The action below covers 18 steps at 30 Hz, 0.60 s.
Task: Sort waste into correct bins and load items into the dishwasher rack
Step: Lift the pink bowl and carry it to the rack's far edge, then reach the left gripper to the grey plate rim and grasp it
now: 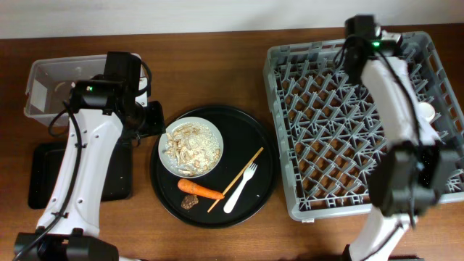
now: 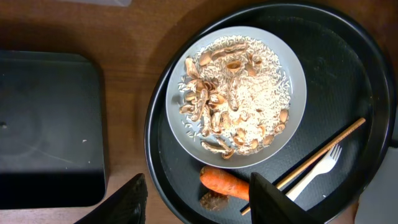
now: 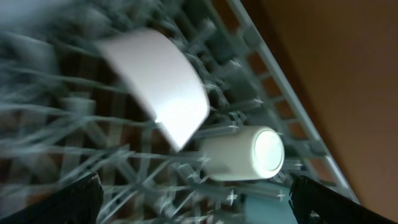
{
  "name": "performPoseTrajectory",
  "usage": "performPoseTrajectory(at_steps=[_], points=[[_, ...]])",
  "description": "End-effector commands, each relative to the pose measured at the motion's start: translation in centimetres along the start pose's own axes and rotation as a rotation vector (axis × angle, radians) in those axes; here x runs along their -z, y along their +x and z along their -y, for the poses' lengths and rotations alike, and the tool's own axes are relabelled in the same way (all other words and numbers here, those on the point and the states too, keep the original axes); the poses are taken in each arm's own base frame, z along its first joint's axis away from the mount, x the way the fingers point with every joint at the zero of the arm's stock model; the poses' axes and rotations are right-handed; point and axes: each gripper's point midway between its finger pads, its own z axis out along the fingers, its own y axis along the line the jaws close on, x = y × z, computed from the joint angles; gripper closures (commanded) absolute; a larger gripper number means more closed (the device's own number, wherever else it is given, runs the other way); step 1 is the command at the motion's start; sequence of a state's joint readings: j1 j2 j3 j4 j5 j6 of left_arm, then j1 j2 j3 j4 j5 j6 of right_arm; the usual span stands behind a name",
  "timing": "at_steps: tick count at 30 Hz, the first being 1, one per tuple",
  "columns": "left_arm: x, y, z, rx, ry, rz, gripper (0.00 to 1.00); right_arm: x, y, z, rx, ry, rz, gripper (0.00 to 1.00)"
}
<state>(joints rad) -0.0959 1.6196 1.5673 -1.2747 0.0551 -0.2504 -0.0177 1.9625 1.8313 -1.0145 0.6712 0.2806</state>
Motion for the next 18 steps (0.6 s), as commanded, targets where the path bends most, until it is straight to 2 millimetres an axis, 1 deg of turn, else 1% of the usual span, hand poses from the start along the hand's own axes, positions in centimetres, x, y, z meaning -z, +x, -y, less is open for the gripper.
performPoseTrajectory(at_steps=[1,3,4,6,7,8,10,11,13,15,18], points=[[0.0,-0.1,0.1,0.009,0.008,0.001,0.48,7.9,-0.2,-2.6,0.105,-0.447,0.042,0.01],[0.0,-0.1,0.1,0.009,0.008,0.001,0.47,11.3,1.5,-3.8,0.133,-0.643,0.001,0.01],[0.0,-0.2,0.1,0.009,0.008,0.002,0.47,12.4,2.4,-4.2,0.143,-0.711,-0.030,0.01],[0.0,-0.2,0.1,0.009,0.009,0.005,0.47,13.8,4.5,-5.0,0.177,-0.806,-0.108,0.01],[0.0,-0.3,0.1,0.008,0.010,0.007,0.47,14.2,5.5,-5.1,0.192,-0.833,-0.148,0.01],[0.0,-0.4,0.3,0.004,0.013,0.012,0.47,14.1,7.0,-4.9,0.208,-0.829,-0.217,0.01],[0.0,-0.7,1.2,-0.016,0.030,0.029,0.47,14.1,8.7,-4.2,0.228,-0.805,-0.290,0.01],[0.0,-0.7,1.6,-0.027,0.034,0.034,0.47,14.0,9.2,-3.9,0.234,-0.791,-0.312,0.01],[0.0,-0.9,3.1,-0.064,0.051,0.053,0.47,13.8,10.0,-3.2,0.248,-0.757,-0.345,0.01],[-0.3,-0.8,5.2,-0.096,0.072,0.068,0.47,13.8,10.6,-2.7,0.257,-0.736,-0.371,0.02],[-1.6,-0.2,8.6,-0.113,0.098,0.054,0.47,13.9,10.7,-2.7,0.258,-0.739,-0.376,0.01]])
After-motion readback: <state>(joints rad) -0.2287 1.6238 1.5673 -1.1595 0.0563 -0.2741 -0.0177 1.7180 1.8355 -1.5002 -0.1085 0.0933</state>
